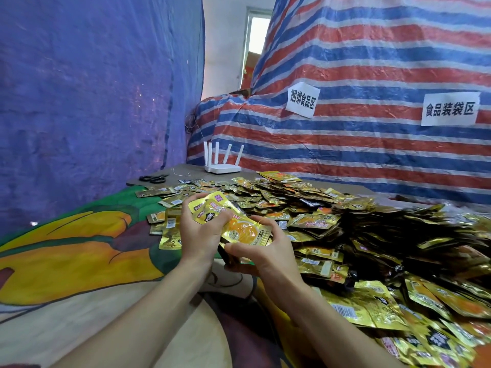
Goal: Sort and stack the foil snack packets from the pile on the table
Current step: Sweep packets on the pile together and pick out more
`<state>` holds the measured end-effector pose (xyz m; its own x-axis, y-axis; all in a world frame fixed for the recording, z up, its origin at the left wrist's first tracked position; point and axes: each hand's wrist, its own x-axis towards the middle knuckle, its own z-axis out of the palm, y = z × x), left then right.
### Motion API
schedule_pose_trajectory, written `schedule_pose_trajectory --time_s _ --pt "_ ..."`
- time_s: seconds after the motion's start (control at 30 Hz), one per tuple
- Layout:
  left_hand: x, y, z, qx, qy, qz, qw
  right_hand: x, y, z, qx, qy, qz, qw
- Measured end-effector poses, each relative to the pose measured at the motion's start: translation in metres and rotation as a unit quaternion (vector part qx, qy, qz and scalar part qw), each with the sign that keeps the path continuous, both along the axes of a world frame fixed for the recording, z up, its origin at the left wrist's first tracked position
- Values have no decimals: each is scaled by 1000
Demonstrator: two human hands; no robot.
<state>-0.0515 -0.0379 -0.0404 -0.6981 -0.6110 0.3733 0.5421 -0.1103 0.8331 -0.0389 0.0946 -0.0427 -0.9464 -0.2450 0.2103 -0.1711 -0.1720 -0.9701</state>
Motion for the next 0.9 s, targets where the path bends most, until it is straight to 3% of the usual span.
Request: schedule_pose_trajectory --time_s 0.1,0.27,0.53,0.73,0.9 --pt "1 -2 0 -42 2 -7 999 -4 4 2 39 4 -1 999" --pt "6 3 -4 -148 -7 -66 987 -10 19 6 183 19 44 982" --pt "2 9 -8 -118 -25 -45 992 -11 20 8 197 54 -18 979" --pt "-4 1 -4 98 -88 39 991 -10 10 5 174 102 -101 974" --pt "-3 -2 -3 158 -114 82 977 -7 -4 -2 160 105 -106 976"
